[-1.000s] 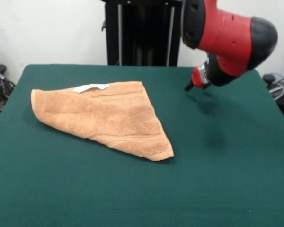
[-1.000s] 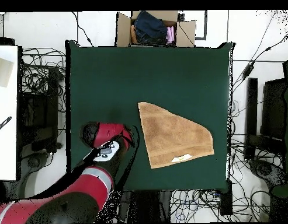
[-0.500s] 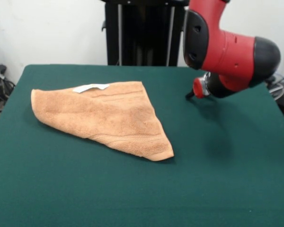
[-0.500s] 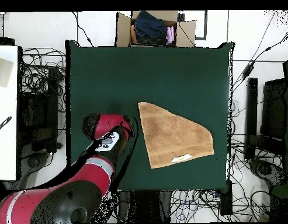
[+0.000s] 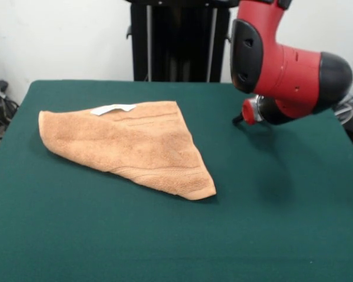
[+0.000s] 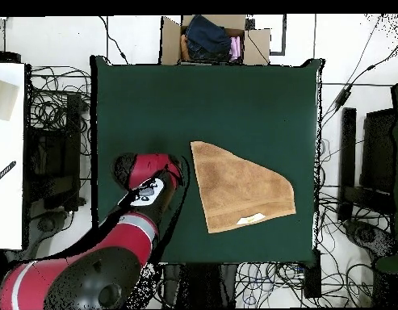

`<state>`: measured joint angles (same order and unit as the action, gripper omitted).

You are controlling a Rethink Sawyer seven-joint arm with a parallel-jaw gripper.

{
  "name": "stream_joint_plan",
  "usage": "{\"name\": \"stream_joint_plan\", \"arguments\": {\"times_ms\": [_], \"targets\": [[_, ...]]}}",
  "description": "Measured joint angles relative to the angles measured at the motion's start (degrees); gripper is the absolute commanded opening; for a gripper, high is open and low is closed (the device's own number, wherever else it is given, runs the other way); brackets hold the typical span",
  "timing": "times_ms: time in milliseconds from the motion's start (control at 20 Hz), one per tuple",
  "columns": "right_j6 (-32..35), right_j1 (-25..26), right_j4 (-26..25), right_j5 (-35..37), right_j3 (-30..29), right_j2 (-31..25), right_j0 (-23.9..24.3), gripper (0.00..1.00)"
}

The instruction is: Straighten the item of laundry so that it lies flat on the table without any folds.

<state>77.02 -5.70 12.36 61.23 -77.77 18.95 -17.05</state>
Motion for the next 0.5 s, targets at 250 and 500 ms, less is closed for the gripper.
{"name": "stream_joint_plan", "arguments": {"times_ms": [250, 500], "targets": [[0.0, -0.03, 0.0, 0.2, 1.19, 0.0, -0.06, 1.0], [0.0, -0.07, 0.0, 1.21, 2.86, -0.01, -0.06, 1.0]]}}
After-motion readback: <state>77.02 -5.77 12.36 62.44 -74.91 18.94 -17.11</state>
